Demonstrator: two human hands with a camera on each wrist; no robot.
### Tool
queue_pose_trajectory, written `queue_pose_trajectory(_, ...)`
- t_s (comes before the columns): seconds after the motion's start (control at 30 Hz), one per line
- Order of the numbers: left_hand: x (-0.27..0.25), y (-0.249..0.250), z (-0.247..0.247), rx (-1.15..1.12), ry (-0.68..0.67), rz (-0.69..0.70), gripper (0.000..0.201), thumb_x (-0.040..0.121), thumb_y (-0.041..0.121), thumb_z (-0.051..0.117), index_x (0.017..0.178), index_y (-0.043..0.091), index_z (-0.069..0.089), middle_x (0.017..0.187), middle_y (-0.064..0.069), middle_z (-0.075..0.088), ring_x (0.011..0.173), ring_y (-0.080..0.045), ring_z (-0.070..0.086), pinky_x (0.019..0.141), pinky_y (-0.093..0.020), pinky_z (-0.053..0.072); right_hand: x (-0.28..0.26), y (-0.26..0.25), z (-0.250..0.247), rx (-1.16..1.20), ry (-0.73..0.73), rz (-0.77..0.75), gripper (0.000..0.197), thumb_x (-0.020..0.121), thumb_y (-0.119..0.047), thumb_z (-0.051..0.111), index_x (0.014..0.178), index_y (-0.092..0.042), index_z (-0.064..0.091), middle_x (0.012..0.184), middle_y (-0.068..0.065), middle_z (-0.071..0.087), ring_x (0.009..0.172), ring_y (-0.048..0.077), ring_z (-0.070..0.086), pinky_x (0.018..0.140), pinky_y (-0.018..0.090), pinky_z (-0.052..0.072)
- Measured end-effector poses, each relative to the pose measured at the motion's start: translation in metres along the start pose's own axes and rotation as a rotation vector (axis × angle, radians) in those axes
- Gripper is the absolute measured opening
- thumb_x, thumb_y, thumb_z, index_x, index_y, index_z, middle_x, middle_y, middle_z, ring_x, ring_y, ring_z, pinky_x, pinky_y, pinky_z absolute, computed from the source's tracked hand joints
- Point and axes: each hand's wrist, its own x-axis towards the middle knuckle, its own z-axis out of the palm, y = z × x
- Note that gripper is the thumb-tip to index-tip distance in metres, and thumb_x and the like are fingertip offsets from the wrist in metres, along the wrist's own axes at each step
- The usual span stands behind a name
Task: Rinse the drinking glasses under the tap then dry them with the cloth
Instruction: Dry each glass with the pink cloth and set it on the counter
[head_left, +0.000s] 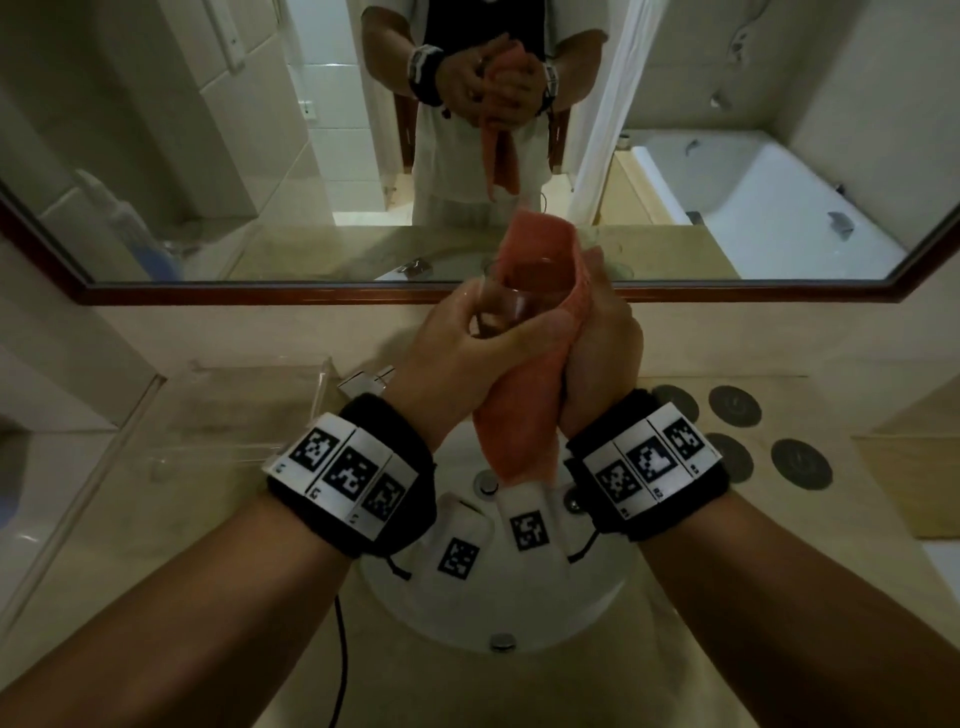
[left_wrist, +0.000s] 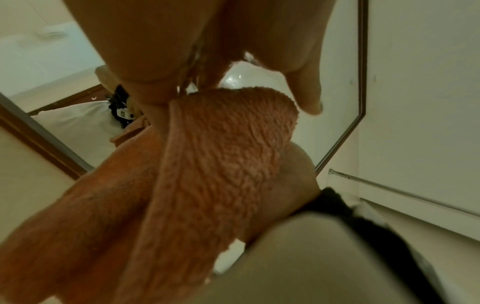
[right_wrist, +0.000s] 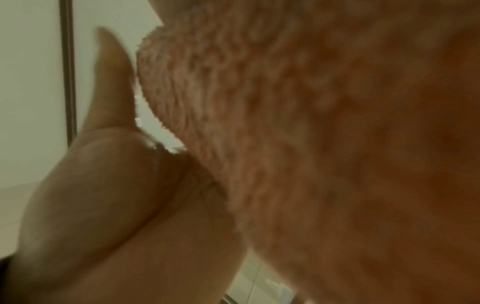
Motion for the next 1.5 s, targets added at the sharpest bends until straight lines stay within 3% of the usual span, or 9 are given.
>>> queue_pose_trajectory(0.17, -0.002, -0.008, -0.002, -0.117, -0.085, -0.048, 0.048, 0.075, 0.05, 0.076, 0.103, 0.011, 0.071, 0.1, -0.011, 0.075, 0.093, -0.023, 0.071, 0.082, -0.038, 0.059, 0.01, 0.005, -0.005, -0.026, -0.035, 0.013, 0.05, 0.102, -0.044, 0.045, 0.078, -0.012, 0.076, 0.073, 0.006, 0.076, 0.071, 0.017, 0.072, 0.078, 0.035, 0.057)
queue_pose_trajectory(0.27, -0.006, -0.009, 0.0, -0.263, -0.147, -0.078, 0.049, 0.078, 0.056, 0.05, 0.101, 0.018, 0.072, 0.09, 0.001, 0.077, 0.084, -0.012, 0.073, 0.072, -0.026, 0.058, 0.015, 0.012, -0.007, -0.024, -0.056, -0.039, 0.042, 0.103, -0.031, 0.047, 0.088, -0.001, 0.072, 0.07, 0.006, 0.07, 0.061, 0.012, 0.066, 0.065, 0.023, 0.053)
queue_pose_trajectory(0.47, -0.007, -0.008, -0.003, -0.308, -0.162, -0.11, 0.046, 0.083, 0.048, 0.066, 0.104, 0.008, 0.067, 0.091, -0.004, 0.073, 0.079, -0.017, 0.069, 0.072, -0.028, 0.058, 0.021, 0.022, -0.009, 0.119, -0.166, -0.047, 0.029, 0.1, -0.013, 0.052, 0.076, -0.004, 0.067, 0.068, 0.015, 0.063, 0.06, 0.032, 0.062, 0.062, 0.042, 0.057)
queue_pose_trajectory(0.57, -0.005, -0.015, -0.01, -0.236, -0.094, -0.092, 0.077, 0.07, 0.055, 0.08, 0.117, -0.003, 0.063, 0.112, -0.026, 0.068, 0.098, -0.045, 0.064, 0.093, -0.054, 0.051, 0.027, 0.024, -0.005, 0.025, -0.161, -0.2, 0.026, 0.099, -0.018, 0.057, 0.088, 0.001, 0.07, 0.08, 0.025, 0.067, 0.072, 0.047, 0.065, 0.068, 0.056, 0.059)
queue_pose_trajectory(0.67, -0.005, -0.022, -0.02, -0.114, -0.045, -0.085, 0.053, 0.067, 0.054, 0.078, 0.099, 0.012, 0.073, 0.107, -0.025, 0.071, 0.095, -0.044, 0.064, 0.09, -0.059, 0.049, 0.032, 0.014, -0.004, -0.041, -0.136, -0.33, 0.031, 0.101, -0.019, 0.053, 0.074, -0.009, 0.066, 0.066, 0.007, 0.058, 0.06, 0.023, 0.056, 0.059, 0.034, 0.051)
queue_pose_trajectory(0.87, -0.007, -0.032, -0.027, 0.074, -0.073, -0.16, 0.029, 0.065, 0.056, 0.069, 0.078, 0.03, 0.076, 0.075, 0.004, 0.073, 0.067, -0.015, 0.068, 0.06, -0.022, 0.05, 0.023, -0.006, 0.005, -0.287, -0.386, -0.557, 0.021, 0.099, -0.01, 0.057, 0.082, -0.013, 0.069, 0.055, -0.021, 0.056, 0.049, 0.0, 0.055, 0.05, 0.011, 0.042)
queue_pose_trajectory(1.03, -0.011, -0.034, -0.039, 0.028, -0.004, -0.207, 0.055, 0.071, 0.064, 0.065, 0.093, 0.014, 0.075, 0.098, -0.023, 0.074, 0.092, -0.052, 0.068, 0.09, -0.063, 0.052, 0.021, 0.007, -0.006, -0.48, -0.582, -0.47, 0.064, 0.094, -0.068, 0.032, 0.074, -0.017, 0.064, 0.069, 0.007, 0.065, 0.061, 0.023, 0.064, 0.058, 0.041, 0.052)
queue_pose_trajectory(1.2, -0.007, -0.033, -0.049, 0.073, 0.015, -0.196, 0.061, 0.076, 0.066, 0.061, 0.1, 0.013, 0.076, 0.096, -0.026, 0.073, 0.088, -0.052, 0.069, 0.081, -0.073, 0.051, 0.018, 0.018, -0.014, -0.563, -0.916, -0.362, 0.091, 0.079, -0.088, 0.025, 0.096, -0.014, 0.076, 0.103, 0.01, 0.071, 0.08, 0.032, 0.071, 0.067, 0.054, 0.059)
queue_pose_trajectory(1.5, -0.008, -0.04, -0.047, 0.394, 0.07, -0.067, 0.056, 0.06, 0.058, 0.078, 0.099, 0.02, 0.069, 0.078, 0.009, 0.072, 0.066, -0.003, 0.068, 0.057, -0.018, 0.052, 0.021, 0.01, -0.007, -0.319, -0.969, 0.126, 0.08, 0.068, -0.081, 0.04, 0.091, -0.012, 0.073, 0.074, 0.004, 0.075, 0.071, 0.02, 0.073, 0.071, 0.035, 0.062)
